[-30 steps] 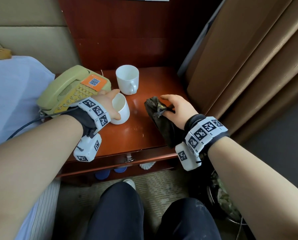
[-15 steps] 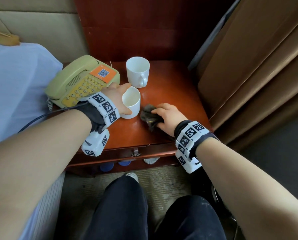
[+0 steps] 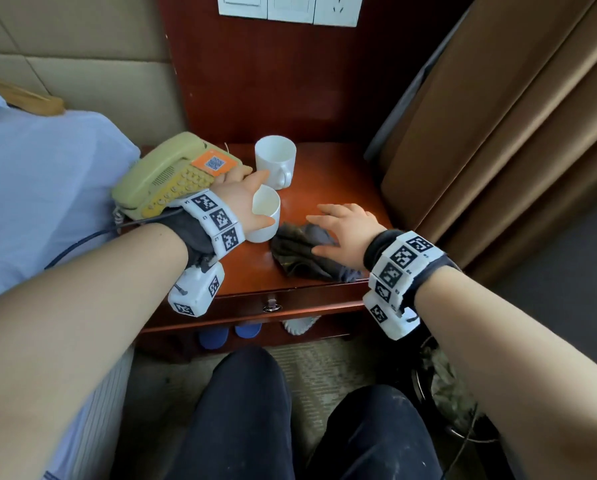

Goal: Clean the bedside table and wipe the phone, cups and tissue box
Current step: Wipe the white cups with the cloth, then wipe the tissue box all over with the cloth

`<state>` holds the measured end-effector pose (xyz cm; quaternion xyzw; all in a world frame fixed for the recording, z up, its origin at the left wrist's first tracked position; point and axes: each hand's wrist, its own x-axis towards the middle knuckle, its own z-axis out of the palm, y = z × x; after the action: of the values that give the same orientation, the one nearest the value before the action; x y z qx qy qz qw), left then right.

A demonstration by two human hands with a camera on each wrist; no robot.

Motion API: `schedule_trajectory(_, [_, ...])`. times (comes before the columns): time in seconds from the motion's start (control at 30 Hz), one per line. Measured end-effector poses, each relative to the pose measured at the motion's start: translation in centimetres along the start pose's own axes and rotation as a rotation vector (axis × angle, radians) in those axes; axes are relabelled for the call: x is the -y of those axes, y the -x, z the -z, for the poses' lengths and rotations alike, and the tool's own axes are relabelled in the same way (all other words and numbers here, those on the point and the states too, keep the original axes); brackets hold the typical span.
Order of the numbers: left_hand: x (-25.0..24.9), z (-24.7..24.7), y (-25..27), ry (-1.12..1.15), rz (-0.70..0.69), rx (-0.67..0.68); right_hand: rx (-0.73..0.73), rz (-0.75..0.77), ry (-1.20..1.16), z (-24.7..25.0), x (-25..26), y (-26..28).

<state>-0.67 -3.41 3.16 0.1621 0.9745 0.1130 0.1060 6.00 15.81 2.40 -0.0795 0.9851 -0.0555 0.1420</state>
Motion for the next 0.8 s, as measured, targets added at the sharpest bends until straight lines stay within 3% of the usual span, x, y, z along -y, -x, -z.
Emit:
schedule_trajectory(0.23, [-5.3,6.6,3.9,0.126,-0.189,-0.142,-0.287,-0.04,0.001,8.0,-1.3,8.4])
schedule_trajectory(0.43, [-12.2,11.1,5.5,0.297,-0.391,-0.229,-0.441,-0.101,-0.005,13.3,-4.6,14.3])
schedule_trajectory(0.63, [-18.8,14.5,3.4,0.419,-0.605,-0.179,-0.61,-0.139,-0.081,18.5,-9.6,17.3])
schedule_trajectory(0.8, [-24.9,18.3,2.1,0.39,-0.772,-0.083,-0.652,-0.286,-0.164,23.6,-12.7,20.9])
